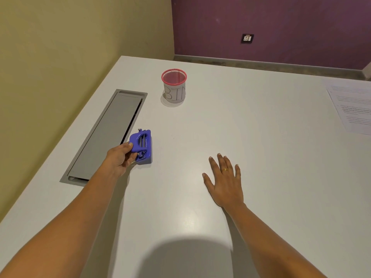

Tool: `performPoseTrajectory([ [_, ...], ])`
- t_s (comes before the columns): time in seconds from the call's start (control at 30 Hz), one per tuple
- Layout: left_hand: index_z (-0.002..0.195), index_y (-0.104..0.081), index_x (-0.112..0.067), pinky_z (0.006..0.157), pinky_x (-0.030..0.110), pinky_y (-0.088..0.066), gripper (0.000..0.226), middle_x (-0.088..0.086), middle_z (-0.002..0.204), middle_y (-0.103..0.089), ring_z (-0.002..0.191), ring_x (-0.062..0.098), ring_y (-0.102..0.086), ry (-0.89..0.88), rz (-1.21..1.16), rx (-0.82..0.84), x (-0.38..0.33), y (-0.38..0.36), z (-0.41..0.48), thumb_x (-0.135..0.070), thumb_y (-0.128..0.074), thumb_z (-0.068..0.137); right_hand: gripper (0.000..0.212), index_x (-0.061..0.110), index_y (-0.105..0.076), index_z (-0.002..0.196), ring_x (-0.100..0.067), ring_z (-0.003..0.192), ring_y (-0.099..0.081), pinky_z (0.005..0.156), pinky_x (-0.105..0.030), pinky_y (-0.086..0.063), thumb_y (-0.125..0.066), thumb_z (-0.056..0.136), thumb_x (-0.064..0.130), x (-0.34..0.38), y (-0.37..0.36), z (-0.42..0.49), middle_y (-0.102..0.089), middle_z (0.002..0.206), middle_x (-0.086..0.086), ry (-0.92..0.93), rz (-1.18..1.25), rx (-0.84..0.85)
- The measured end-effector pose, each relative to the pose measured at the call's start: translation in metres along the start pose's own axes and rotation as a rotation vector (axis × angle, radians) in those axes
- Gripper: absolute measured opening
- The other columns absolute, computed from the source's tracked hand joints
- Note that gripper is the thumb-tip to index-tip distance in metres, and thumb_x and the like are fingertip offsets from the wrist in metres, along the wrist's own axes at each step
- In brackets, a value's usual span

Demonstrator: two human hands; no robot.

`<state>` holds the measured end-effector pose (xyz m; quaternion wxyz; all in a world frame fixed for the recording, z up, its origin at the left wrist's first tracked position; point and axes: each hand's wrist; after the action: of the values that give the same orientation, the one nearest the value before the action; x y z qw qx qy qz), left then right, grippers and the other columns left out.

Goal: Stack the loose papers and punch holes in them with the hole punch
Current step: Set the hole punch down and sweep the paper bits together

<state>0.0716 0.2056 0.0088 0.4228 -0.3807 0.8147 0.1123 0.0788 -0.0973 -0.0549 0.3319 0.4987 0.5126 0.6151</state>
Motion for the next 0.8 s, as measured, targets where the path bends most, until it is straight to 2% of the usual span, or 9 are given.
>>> performPoseTrajectory([
  [0.13, 0.087, -0.056, -0.006, 0.06, 0.022, -0.057, 0.015, 0.006, 0.066, -0.069, 0.063, 0.013, -0.063, 0.023, -0.178, 0.154, 0.002, -0.003, -0.01, -0.009, -0.044, 0.095, 0.059, 0.031, -0.015, 0.147, -0.014, 0.146, -0.005, 0.118, -0.043, 0.0, -0.024, 0.093, 0.054, 0.0, -0.001, 0.0, -0.011, 0.158, 0.002, -0.003, -0.023, 0.005],
  [0.2, 0.089, -0.059, -0.005, 0.073, 0.027, -0.055, 0.021, 0.008, 0.079, -0.068, 0.075, 0.016, -0.063, 0.082, -0.34, 0.263, 0.004, -0.008, -0.017, -0.007, -0.039, 0.095, 0.059, 0.031, -0.015, 0.147, -0.014, 0.146, -0.005, 0.117, -0.043, -0.001, -0.024, 0.093, 0.054, -0.001, -0.002, 0.0, -0.011, 0.158, 0.002, -0.003, -0.02, 0.006],
  [0.27, 0.082, -0.066, -0.002, 0.071, 0.03, -0.057, 0.018, 0.01, 0.08, -0.07, 0.072, 0.018, -0.068, 0.16, -0.493, 0.366, 0.006, -0.016, -0.026, 0.002, -0.049, 0.084, 0.059, 0.031, -0.017, 0.147, -0.015, 0.146, -0.007, 0.117, -0.044, -0.002, -0.026, 0.093, 0.054, -0.002, -0.002, 0.001, -0.013, 0.158, 0.002, -0.004, -0.018, -0.003],
  [0.37, 0.073, -0.066, -0.007, 0.058, 0.029, -0.057, 0.014, 0.005, 0.064, -0.069, 0.056, 0.015, -0.067, 0.134, -0.592, 0.449, 0.013, -0.025, -0.036, 0.005, -0.06, 0.067, 0.059, 0.03, -0.02, 0.146, -0.016, 0.146, -0.01, 0.117, -0.045, -0.005, -0.028, 0.093, 0.054, -0.002, -0.004, 0.001, -0.016, 0.157, 0.001, -0.003, -0.02, -0.018],
  [0.47, 0.062, -0.066, -0.01, 0.059, 0.027, -0.055, 0.033, 0.0, 0.055, -0.062, 0.051, 0.013, -0.061, 0.075, -0.607, 0.501, 0.015, -0.03, -0.039, 0.002, -0.084, 0.038, 0.059, 0.029, -0.022, 0.146, -0.017, 0.145, -0.013, 0.117, -0.046, -0.007, -0.028, 0.093, 0.054, -0.002, -0.005, 0.0, -0.019, 0.157, 0.0, -0.001, -0.019, -0.028],
  [0.53, 0.065, -0.066, -0.01, 0.059, 0.028, -0.056, 0.017, 0.001, 0.055, -0.061, 0.051, 0.013, -0.061, 0.081, -0.561, 0.5, 0.015, -0.032, -0.039, 0.003, -0.075, 0.058, 0.06, 0.028, -0.025, 0.145, -0.018, 0.145, -0.016, 0.116, -0.047, -0.009, -0.027, 0.092, 0.054, -0.001, -0.005, 0.001, -0.022, 0.156, -0.001, 0.004, -0.01, -0.043],
  [0.6, 0.071, -0.064, -0.01, 0.058, 0.028, -0.056, 0.027, 0.001, 0.057, -0.062, 0.054, 0.014, -0.062, 0.086, -0.535, 0.433, 0.016, -0.031, -0.033, -0.001, -0.046, 0.088, 0.061, 0.028, -0.026, 0.145, -0.019, 0.145, -0.016, 0.116, -0.047, -0.01, -0.027, 0.091, 0.054, 0.0, -0.004, 0.001, -0.023, 0.155, -0.002, 0.004, -0.01, -0.042],
  [0.73, 0.085, -0.059, -0.008, 0.058, 0.026, -0.057, 0.027, 0.004, 0.067, -0.065, 0.058, 0.013, -0.064, 0.081, -0.422, 0.35, 0.005, -0.025, -0.023, -0.007, -0.035, 0.097, 0.06, 0.028, -0.026, 0.145, -0.018, 0.145, -0.016, 0.116, -0.047, -0.009, -0.027, 0.091, 0.055, -0.001, -0.005, 0.0, -0.022, 0.156, -0.001, 0.0, -0.017, -0.043],
  [0.8, 0.083, -0.055, -0.007, 0.054, 0.022, -0.054, 0.026, 0.007, 0.071, -0.055, 0.057, 0.012, -0.056, 0.01, -0.246, 0.213, -0.003, -0.026, -0.016, -0.009, -0.034, 0.098, 0.059, 0.028, -0.025, 0.145, -0.018, 0.145, -0.015, 0.116, -0.046, -0.009, -0.028, 0.092, 0.054, -0.001, -0.005, 0.001, -0.021, 0.156, -0.001, 0.0, -0.02, -0.038],
])
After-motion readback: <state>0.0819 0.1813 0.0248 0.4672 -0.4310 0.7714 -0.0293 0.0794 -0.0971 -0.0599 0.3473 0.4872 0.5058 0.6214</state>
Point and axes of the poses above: each hand's wrist, its own z-axis towards the middle knuckle, its own y-axis out of the back of the hand, x = y × z
